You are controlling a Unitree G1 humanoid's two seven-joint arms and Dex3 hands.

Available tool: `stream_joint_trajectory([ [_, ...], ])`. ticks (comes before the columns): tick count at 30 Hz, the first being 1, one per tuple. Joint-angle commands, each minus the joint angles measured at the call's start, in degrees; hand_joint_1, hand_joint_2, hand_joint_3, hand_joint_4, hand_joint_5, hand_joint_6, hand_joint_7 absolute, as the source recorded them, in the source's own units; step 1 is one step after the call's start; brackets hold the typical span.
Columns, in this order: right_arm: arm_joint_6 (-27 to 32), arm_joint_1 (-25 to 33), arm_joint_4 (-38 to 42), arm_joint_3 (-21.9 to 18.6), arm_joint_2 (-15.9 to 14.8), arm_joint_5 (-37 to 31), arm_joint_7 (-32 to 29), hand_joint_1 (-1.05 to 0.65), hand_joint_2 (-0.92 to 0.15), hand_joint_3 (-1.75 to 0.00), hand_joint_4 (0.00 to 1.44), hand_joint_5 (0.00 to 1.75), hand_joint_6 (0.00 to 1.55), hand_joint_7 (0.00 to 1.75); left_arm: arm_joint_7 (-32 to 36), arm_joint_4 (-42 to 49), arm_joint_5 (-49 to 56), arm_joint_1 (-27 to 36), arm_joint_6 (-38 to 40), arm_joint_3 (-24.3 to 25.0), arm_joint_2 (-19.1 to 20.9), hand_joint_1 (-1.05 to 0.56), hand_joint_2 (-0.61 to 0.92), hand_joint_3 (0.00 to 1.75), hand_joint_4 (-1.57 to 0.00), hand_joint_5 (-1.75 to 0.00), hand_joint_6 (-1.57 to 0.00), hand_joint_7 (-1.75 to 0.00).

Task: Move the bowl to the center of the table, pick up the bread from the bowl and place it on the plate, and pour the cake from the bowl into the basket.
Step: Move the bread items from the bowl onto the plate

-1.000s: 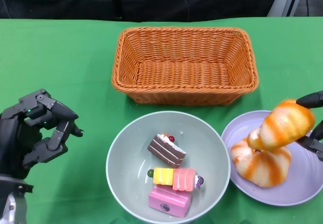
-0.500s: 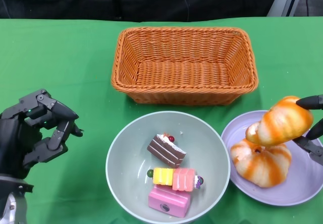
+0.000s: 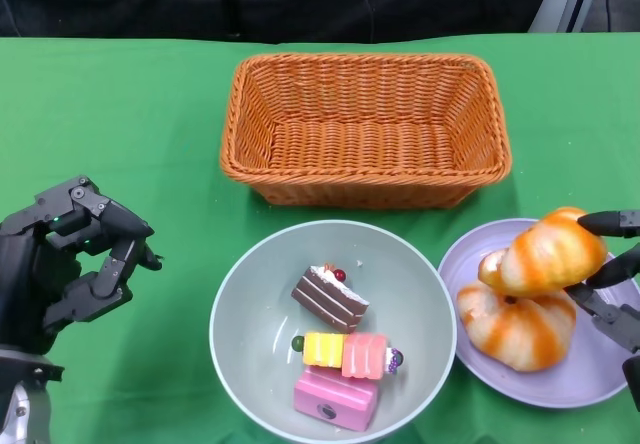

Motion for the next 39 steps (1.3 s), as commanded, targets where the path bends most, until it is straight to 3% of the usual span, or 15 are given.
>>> stream_joint_trajectory([
  [1,-3.3,-2.1,3.4,-0.3,-0.2,0.6,-1.9,-0.15,-0.92,-0.14,0.66,1.5,0.59,1.2,-0.8,0.2,-1.1,-0.5,0.1,0.3,1.0,-0.11,0.7,0.77,-0.88,-1.37,-0.92,-1.07],
  [9,-7.8,-5.3,10.9,0.6,-0.3,-2.4,-7.6,-0.17,-0.92,-0.12,0.69,1.54,0.61,1.19,-0.1,-0.4,-1.0,-0.3,0.3,0.3,1.0,-0.12,0.71,0.75,-0.87,-1.37,-0.92,-1.07],
  [14,-10.2,-7.2,16.1,1.0,-0.6,-3.0,-9.6,-0.2,-0.92,-0.11,0.68,1.74,0.62,1.21,-0.9,-0.2,-1.5,-0.5,0.0,0.2,1.1,-0.1,0.73,0.74,-0.86,-1.38,-0.91,-1.07],
  [24,-14.3,-10.1,26.2,4.2,-2.3,-8.4,-17.7,-0.16,-0.91,-0.09,0.7,1.74,0.66,1.14,0.1,-0.6,-0.9,-0.5,-0.3,0.1,0.9,-0.11,0.71,0.78,-0.86,-1.39,-0.9,-1.08],
  [28,-13.7,-10.9,28.9,6.3,-3.6,-11.4,-21.8,-0.15,-0.91,-0.08,0.72,1.7,0.68,1.08,0.4,-1.0,-0.7,-0.4,-0.2,0.0,0.8,-0.12,0.7,0.78,-0.87,-1.39,-0.91,-1.08],
  [34,-13.7,-11.4,31.6,8.7,-4.8,-12.2,-22.6,-0.16,-0.92,-0.06,0.71,1.44,0.72,1.0,0.3,-1.2,-0.9,-0.4,0.0,0.0,0.8,-0.11,0.71,0.79,-0.86,-1.4,-0.91,-1.09],
  [39,-11.7,-11.3,32.2,11.6,-6.3,-13.8,-22.7,-0.17,-0.92,-0.07,0.66,1.39,0.72,0.94,-0.3,-1.0,-1.4,-0.4,-0.2,0.1,0.9,-0.11,0.71,0.78,-0.86,-1.39,-0.91,-1.07],
])
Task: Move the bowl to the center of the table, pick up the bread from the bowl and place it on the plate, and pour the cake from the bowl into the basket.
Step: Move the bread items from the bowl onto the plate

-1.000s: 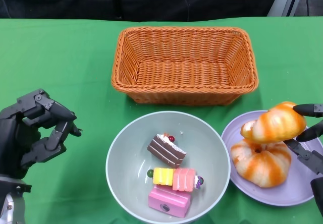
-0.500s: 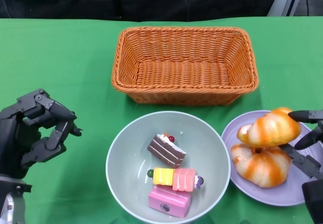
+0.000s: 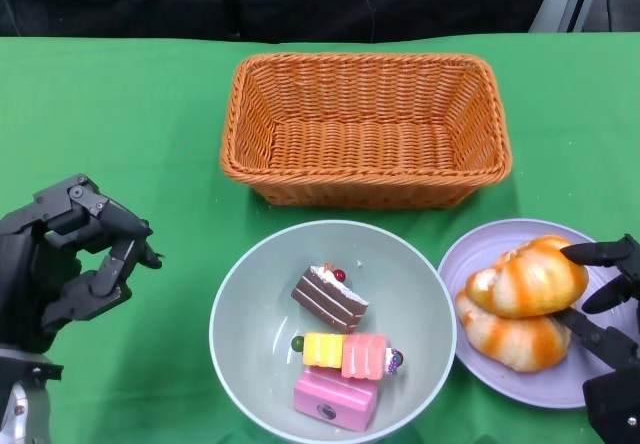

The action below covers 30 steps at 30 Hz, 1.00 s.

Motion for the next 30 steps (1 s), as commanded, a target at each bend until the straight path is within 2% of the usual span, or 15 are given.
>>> stream_joint_trajectory([
  [1,1.8,0.0,0.6,1.8,-1.8,-1.0,0.3,-0.17,-0.92,-0.07,0.66,1.39,0.73,0.92,-0.1,-0.5,-0.4,-0.4,-0.2,0.3,0.8,-0.11,0.72,0.77,-0.86,-1.4,-0.9,-1.07],
  [4,3.0,0.3,0.4,3.1,-2.7,-1.2,2.0,-0.15,-0.92,-0.07,0.66,1.39,0.74,0.87,0.2,-0.7,-0.2,-0.3,-0.2,0.3,0.7,-0.11,0.71,0.77,-0.86,-1.4,-0.91,-1.07],
  [7,5.7,1.0,-0.7,4.8,-3.9,-1.6,4.3,-0.16,-0.92,-0.06,0.64,1.32,0.78,0.72,0.5,-0.4,0.2,-0.4,-0.5,0.3,0.7,-0.12,0.71,0.76,-0.86,-1.41,-0.91,-1.08],
  [9,6.9,1.6,-1.7,5.4,-4.3,-1.4,5.4,-0.14,-0.92,-0.02,0.66,1.2,0.88,0.5,0.6,-0.4,0.3,-0.4,-0.4,0.3,0.8,-0.12,0.71,0.76,-0.86,-1.41,-0.91,-1.08],
  [12,7.9,2.4,-3.1,5.8,-4.4,-0.5,7.0,-0.13,-0.9,0.0,0.75,0.81,1.0,0.25,0.5,-0.3,0.1,-0.4,-0.3,0.4,0.8,-0.11,0.72,0.76,-0.86,-1.41,-0.91,-1.08],
  [17,9.3,3.2,-5.2,6.3,-4.4,0.2,7.5,-0.18,-0.88,0.0,0.8,0.47,1.06,0.11,0.2,0.0,0.0,-0.5,-0.3,0.4,0.9,-0.11,0.72,0.75,-0.85,-1.4,-0.9,-1.08],
  [20,9.1,3.4,-5.8,6.6,-4.4,-0.4,5.8,-0.22,-0.87,0.0,0.78,0.4,1.05,0.08,0.3,0.0,0.2,-0.4,-0.3,0.4,0.9,-0.11,0.72,0.75,-0.85,-1.39,-0.9,-1.09],
  [28,7.5,3.3,-5.5,7.1,-4.5,-1.0,2.8,-0.27,-0.89,-0.02,0.74,0.33,1.01,0.11,0.2,0.9,0.2,-0.7,-0.6,0.4,0.9,-0.12,0.72,0.73,-0.86,-1.38,-0.89,-1.1],
  [29,7.2,3.3,-5.5,7.2,-4.5,-1.0,2.4,-0.26,-0.89,-0.01,0.75,0.34,0.99,0.17,0.0,0.8,0.0,-0.7,-0.5,0.4,0.9,-0.11,0.72,0.73,-0.86,-1.39,-0.9,-1.1],
  [30,7.2,3.2,-5.5,7.1,-4.4,-0.9,2.3,-0.26,-0.89,-0.02,0.76,0.35,0.82,0.5,-0.1,1.0,-0.1,-0.8,-0.5,0.4,0.9,-0.11,0.72,0.74,-0.86,-1.38,-0.9,-1.09],
])
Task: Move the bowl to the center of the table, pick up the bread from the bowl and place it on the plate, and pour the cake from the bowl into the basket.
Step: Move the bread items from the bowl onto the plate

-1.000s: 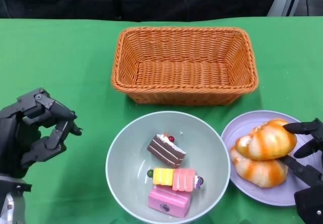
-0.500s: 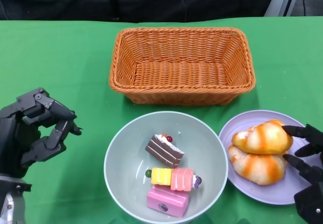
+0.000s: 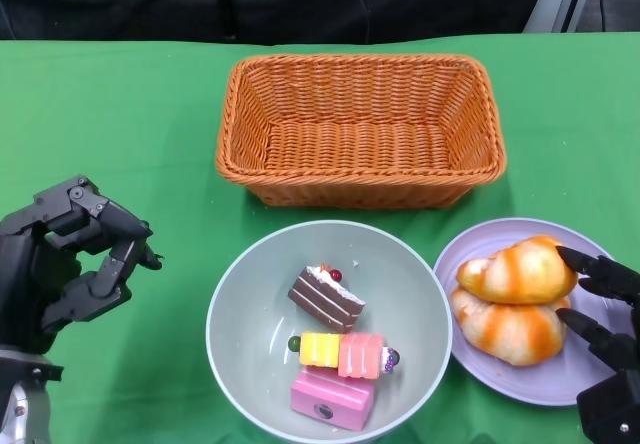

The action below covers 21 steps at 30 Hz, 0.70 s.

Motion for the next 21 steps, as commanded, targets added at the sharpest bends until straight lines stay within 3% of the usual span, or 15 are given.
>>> stream_joint_trajectory([
  [1,-0.5,0.9,0.8,0.3,-0.1,-0.1,0.4,-0.26,-0.89,-0.02,0.75,0.36,0.7,0.74,-0.1,0.6,-0.2,-0.8,-0.3,0.4,0.9,-0.11,0.72,0.74,-0.86,-1.38,-0.9,-1.09],
  [3,-1.4,0.8,1.1,0.1,0.1,0.4,-0.1,-0.24,-0.88,-0.02,0.76,0.37,0.59,0.96,0.0,0.7,0.0,-0.9,-0.2,0.4,1.0,-0.11,0.72,0.74,-0.87,-1.38,-0.9,-1.09],
  [5,-3.5,0.7,1.8,-0.2,0.6,0.8,-1.7,-0.23,-0.87,-0.02,0.76,0.4,0.56,1.05,0.0,0.6,-0.1,-0.8,0.0,0.4,1.0,-0.11,0.72,0.74,-0.87,-1.38,-0.91,-1.09],
  [7,-5.7,0.5,2.5,-0.5,0.9,0.8,-3.7,-0.27,-0.87,-0.04,0.63,0.7,0.49,1.19,-0.4,0.7,-0.4,-0.8,0.1,0.4,1.1,-0.11,0.72,0.74,-0.87,-1.38,-0.91,-1.08],
  [9,-6.8,0.3,3.0,-0.7,1.0,0.6,-5.1,-0.3,-0.87,-0.07,0.52,0.88,0.44,1.25,-0.5,0.9,-0.4,-0.9,0.0,0.4,1.2,-0.11,0.72,0.74,-0.87,-1.38,-0.91,-1.08],
  [12,-8.0,0.0,3.5,-0.9,1.0,0.1,-6.7,-0.37,-0.88,-0.11,0.45,1.0,0.41,1.22,-0.4,1.2,0.0,-1.0,-0.2,0.3,1.4,-0.11,0.72,0.74,-0.87,-1.39,-0.91,-1.09],
  [21,-9.7,-0.5,3.4,-1.7,1.0,-1.2,-10.1,-0.46,-0.87,-0.19,0.41,1.11,0.42,1.13,-1.0,1.9,-0.4,-1.2,-0.4,0.4,1.3,-0.11,0.72,0.74,-0.87,-1.39,-0.9,-1.09],
])
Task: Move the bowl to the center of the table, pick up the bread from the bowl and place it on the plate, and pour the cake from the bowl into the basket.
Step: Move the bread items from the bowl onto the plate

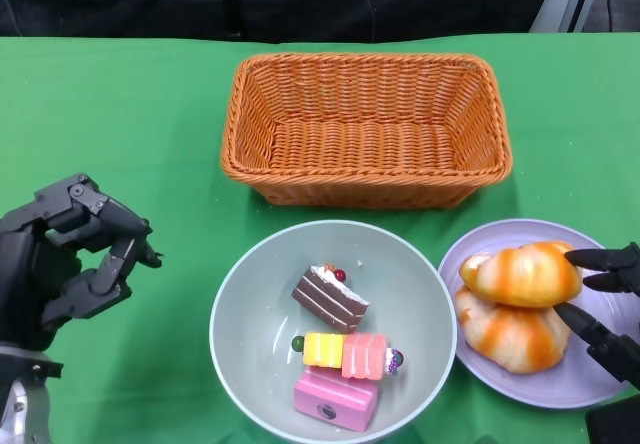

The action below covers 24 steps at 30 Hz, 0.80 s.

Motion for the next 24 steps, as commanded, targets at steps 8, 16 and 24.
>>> stream_joint_trajectory([
  [8,0.7,-0.3,-0.6,-0.4,-0.7,-0.8,-2.2,-0.43,-0.74,-0.4,0.52,0.7,0.54,0.81,-1.3,1.1,-0.7,-0.5,-0.3,0.5,1.1,-0.1,0.73,0.74,-0.87,-1.39,-0.91,-1.07],
  [16,3.8,0.3,-2.5,-0.2,-1.1,-2.6,-2.8,-0.52,-0.81,-0.34,0.45,0.59,0.63,0.5,-1.3,0.9,-0.8,-0.5,0.4,0.6,1.2,-0.1,0.72,0.74,-0.88,-1.38,-0.92,-1.07],
  [24,5.3,1.3,-4.7,0.0,-1.5,-3.5,-2.4,-0.46,-0.86,-0.18,0.41,0.41,0.71,0.12,-1.6,1.3,-0.8,-0.6,-0.2,0.7,1.1,-0.1,0.72,0.74,-0.89,-1.36,-0.92,-1.05],
])
